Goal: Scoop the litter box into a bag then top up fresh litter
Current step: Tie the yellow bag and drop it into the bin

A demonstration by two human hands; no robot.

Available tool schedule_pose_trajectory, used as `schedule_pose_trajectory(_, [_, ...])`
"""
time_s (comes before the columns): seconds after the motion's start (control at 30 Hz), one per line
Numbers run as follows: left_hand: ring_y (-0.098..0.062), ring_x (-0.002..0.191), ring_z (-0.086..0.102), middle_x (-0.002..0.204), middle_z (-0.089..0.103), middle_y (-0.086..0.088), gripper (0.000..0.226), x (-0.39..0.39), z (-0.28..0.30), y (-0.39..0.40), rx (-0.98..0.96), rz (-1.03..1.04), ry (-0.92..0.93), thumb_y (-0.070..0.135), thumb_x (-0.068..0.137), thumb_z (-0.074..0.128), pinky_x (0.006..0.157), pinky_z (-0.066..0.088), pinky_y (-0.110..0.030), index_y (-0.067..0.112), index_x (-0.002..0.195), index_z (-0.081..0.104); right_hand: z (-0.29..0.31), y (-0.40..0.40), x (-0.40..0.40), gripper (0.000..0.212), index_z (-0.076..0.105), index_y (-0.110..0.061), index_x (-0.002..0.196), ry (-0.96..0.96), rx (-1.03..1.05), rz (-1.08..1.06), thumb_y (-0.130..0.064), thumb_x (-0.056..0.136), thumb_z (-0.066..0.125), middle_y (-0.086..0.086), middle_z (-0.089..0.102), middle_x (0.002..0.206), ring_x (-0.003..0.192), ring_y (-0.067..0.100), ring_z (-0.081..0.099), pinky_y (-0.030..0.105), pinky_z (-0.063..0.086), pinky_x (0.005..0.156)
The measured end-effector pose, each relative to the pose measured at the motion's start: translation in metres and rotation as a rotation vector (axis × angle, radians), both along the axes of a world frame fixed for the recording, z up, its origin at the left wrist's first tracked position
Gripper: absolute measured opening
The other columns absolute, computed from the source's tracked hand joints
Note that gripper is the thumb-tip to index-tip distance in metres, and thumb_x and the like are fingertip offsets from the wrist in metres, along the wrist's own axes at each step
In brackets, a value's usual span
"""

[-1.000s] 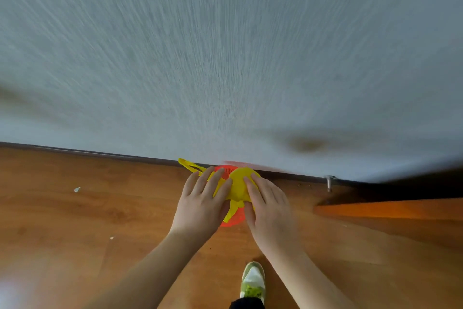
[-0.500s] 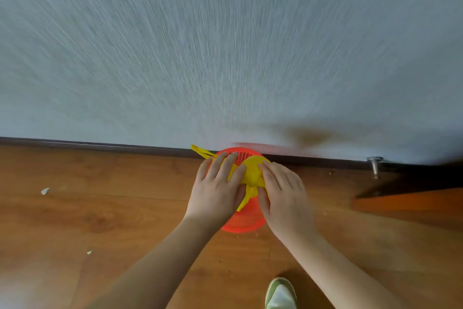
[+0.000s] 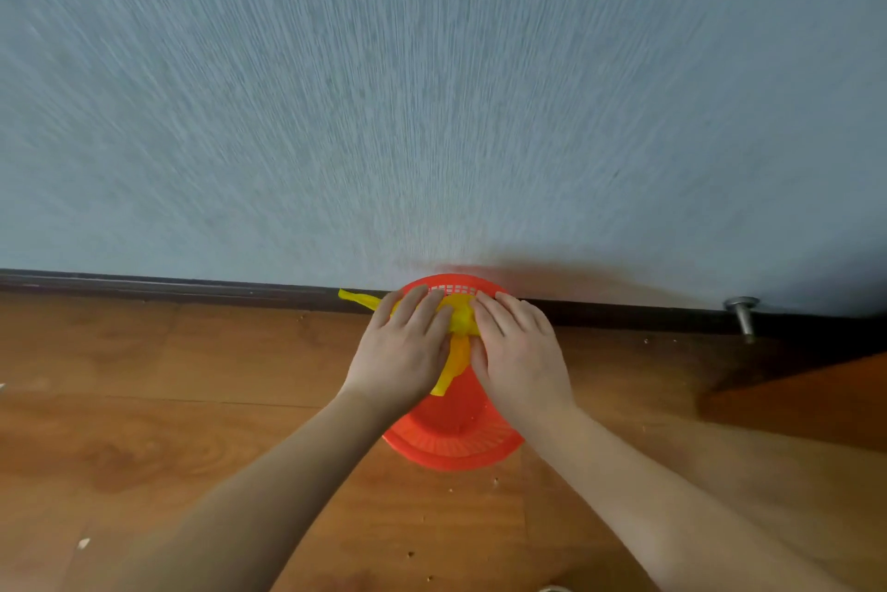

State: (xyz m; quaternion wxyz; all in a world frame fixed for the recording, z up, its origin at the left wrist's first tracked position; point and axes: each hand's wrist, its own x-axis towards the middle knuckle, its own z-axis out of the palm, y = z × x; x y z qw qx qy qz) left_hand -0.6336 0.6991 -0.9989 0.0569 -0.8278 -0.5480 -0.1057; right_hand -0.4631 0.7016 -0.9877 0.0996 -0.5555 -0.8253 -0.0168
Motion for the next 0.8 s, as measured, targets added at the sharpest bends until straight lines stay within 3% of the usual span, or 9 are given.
schedule_pose_trajectory(0.1, [-0.031, 0.115, 0.061, 0.121, 0.067, -0.011, 0.039, -0.004, -0.01, 0.005, 0.006, -0.042, 0.042, 0.027, 0.092, 0.041, 0.1, 0.045, -0.047, 0.008, 0.112, 0.068, -0.009, 0.003, -0.002, 0.046, 0.062, -0.01, 0.125, -0.037, -0.001, -0.013, -0.029, 0.089, 0.04, 0.003, 0.063, 0.126, 0.12, 0.024, 0.055, 0.04, 0.042, 0.103])
schedule_pose_trajectory(0.27, [-0.03, 0.115, 0.062, 0.12, 0.068, -0.008, 0.039, -0.005, -0.024, 0.004, -0.102, -0.069, 0.09, 0.026, 0.089, 0.042, 0.099, 0.048, -0.046, 0.01, 0.11, 0.07, -0.026, 0.0, -0.007, 0.043, 0.066, -0.008, 0.117, -0.07, -0.062, -0.035, -0.027, 0.082, 0.049, 0.004, 0.069, 0.111, 0.1, 0.024, 0.064, 0.039, 0.051, 0.084])
schedule_pose_trajectory(0.43, [-0.029, 0.124, 0.057, 0.13, 0.063, -0.01, 0.053, -0.001, -0.037, 0.002, -0.251, -0.056, 0.216, 0.037, 0.092, 0.032, 0.103, 0.045, -0.047, 0.013, 0.126, 0.064, -0.05, -0.006, -0.003, 0.044, 0.066, -0.005, 0.116, -0.163, -0.142, -0.024, -0.025, 0.078, 0.07, 0.009, 0.068, 0.115, 0.103, 0.027, 0.065, 0.041, 0.052, 0.089])
schedule_pose_trajectory(0.5, [-0.028, 0.129, 0.052, 0.136, 0.059, -0.01, 0.059, 0.002, -0.04, 0.0, -0.277, -0.065, 0.233, 0.043, 0.093, 0.027, 0.107, 0.04, -0.046, 0.014, 0.132, 0.06, -0.054, -0.007, -0.002, 0.043, 0.066, -0.005, 0.116, -0.169, -0.162, -0.034, -0.025, 0.079, 0.068, 0.01, 0.068, 0.116, 0.104, 0.027, 0.065, 0.041, 0.051, 0.09])
schedule_pose_trajectory(0.67, [-0.025, 0.132, 0.05, 0.139, 0.057, -0.008, 0.065, 0.004, -0.042, -0.001, -0.275, -0.054, 0.252, 0.051, 0.094, 0.025, 0.11, 0.037, -0.044, 0.013, 0.137, 0.055, -0.052, -0.008, -0.001, 0.047, 0.066, -0.006, 0.117, -0.16, -0.183, -0.035, -0.029, 0.087, 0.038, 0.009, 0.068, 0.116, 0.106, 0.027, 0.064, 0.042, 0.051, 0.091])
schedule_pose_trajectory(0.73, [-0.026, 0.134, 0.047, 0.141, 0.055, -0.009, 0.066, 0.003, -0.045, -0.002, -0.273, -0.04, 0.234, 0.053, 0.095, 0.024, 0.111, 0.035, -0.045, 0.012, 0.139, 0.053, -0.052, -0.01, -0.002, 0.046, 0.065, -0.006, 0.119, -0.137, -0.168, -0.039, -0.029, 0.088, 0.039, 0.01, 0.068, 0.117, 0.108, 0.026, 0.063, 0.041, 0.051, 0.092])
schedule_pose_trajectory(0.8, [-0.031, 0.136, 0.044, 0.144, 0.052, -0.011, 0.067, 0.0, -0.046, -0.006, -0.276, -0.029, 0.208, 0.054, 0.096, 0.024, 0.112, 0.033, -0.048, 0.013, 0.142, 0.05, -0.049, -0.012, -0.001, 0.045, 0.062, -0.006, 0.124, -0.096, -0.168, -0.058, -0.03, 0.087, 0.053, 0.011, 0.066, 0.119, 0.109, 0.027, 0.063, 0.041, 0.051, 0.093])
